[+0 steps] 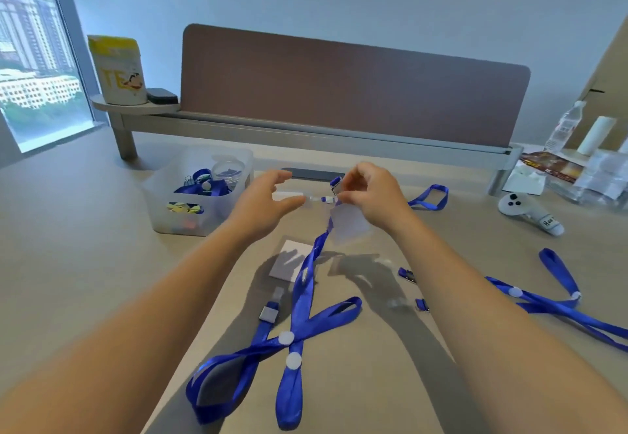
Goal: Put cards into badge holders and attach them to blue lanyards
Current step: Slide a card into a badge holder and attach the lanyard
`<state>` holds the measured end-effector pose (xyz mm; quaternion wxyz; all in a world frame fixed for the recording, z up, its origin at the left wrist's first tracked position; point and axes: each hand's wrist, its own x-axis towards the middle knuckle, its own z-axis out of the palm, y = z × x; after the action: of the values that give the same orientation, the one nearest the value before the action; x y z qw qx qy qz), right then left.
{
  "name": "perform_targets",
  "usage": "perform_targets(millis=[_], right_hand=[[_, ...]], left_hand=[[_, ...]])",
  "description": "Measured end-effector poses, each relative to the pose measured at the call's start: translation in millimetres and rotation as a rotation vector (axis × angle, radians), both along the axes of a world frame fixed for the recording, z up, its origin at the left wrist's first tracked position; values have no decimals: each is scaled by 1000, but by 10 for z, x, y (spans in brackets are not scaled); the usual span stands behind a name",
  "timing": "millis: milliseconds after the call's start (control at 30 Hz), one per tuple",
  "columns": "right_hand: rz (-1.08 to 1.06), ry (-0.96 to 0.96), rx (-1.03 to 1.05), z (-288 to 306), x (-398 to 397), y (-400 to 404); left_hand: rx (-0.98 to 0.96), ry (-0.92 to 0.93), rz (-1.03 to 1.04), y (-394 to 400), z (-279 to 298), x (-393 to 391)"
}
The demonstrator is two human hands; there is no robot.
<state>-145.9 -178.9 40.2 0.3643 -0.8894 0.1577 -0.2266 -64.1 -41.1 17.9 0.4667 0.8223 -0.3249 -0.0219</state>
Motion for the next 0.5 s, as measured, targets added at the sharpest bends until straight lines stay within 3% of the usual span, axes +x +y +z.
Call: perform_targets(millis=[100, 267, 500], right_hand=[[73, 16, -55, 142, -30, 54], [142, 28, -8, 250, -64, 119], [73, 8, 22, 194, -79, 109]], left_hand=[[48, -32, -119, -4, 151, -77], [90, 79, -332, -24, 197, -151], [-14, 172, -220, -36, 173, -176]])
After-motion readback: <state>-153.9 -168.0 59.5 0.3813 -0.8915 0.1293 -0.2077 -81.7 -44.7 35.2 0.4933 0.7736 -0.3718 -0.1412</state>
